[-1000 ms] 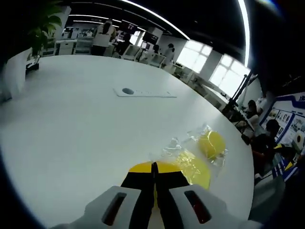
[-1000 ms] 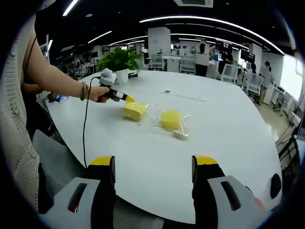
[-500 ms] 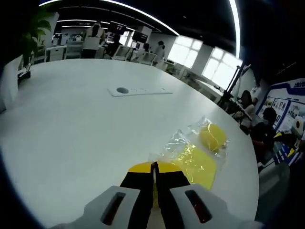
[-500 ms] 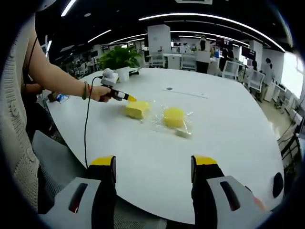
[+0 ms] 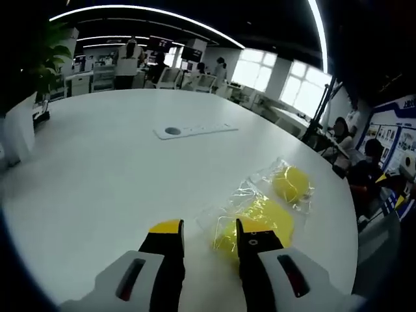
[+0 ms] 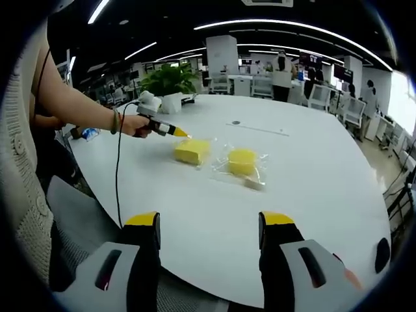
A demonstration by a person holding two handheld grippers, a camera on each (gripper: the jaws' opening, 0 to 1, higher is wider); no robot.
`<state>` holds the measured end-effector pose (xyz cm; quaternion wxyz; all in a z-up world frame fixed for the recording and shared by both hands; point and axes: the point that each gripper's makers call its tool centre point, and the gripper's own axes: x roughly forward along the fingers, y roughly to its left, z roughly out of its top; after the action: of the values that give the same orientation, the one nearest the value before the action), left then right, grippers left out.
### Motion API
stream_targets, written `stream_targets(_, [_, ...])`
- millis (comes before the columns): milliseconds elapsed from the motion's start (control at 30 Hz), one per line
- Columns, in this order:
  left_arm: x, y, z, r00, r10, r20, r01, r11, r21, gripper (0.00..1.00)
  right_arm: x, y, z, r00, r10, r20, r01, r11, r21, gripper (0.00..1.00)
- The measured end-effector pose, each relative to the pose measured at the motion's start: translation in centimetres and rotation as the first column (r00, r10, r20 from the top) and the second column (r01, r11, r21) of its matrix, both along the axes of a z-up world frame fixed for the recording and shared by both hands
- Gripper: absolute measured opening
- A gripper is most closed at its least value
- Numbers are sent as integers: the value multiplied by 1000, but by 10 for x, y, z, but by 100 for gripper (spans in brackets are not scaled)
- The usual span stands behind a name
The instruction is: Compare the silicone blocks by pressing each to a similar depth, holding the contact briefly, and releasing to observe deformation and rebound differences across the visible hardness samples.
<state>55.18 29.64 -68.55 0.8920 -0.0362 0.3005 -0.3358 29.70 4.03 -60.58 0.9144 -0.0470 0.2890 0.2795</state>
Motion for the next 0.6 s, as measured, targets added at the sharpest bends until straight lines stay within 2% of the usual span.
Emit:
stream_targets(33, [-2,0,4,1000,-1,23,1,1000,12,30,-1,0,0,1000,5,2,-5,1000,2,56])
stream_targets(100, [-7,-1,9,1000,-3,22,3,1000,9,31,-2,1,1,1000,12,7,-12,1000,8,55])
stream_targets(333, [-28,-1,30,995,-30,93,26,998,53,33,-2,2,3,999,42,27,-42,999,11,55])
stream_targets(600, [-60,5,46,992,-19,122,9,996,84,41,0,4,11,995,80,65,-81,997,16,54])
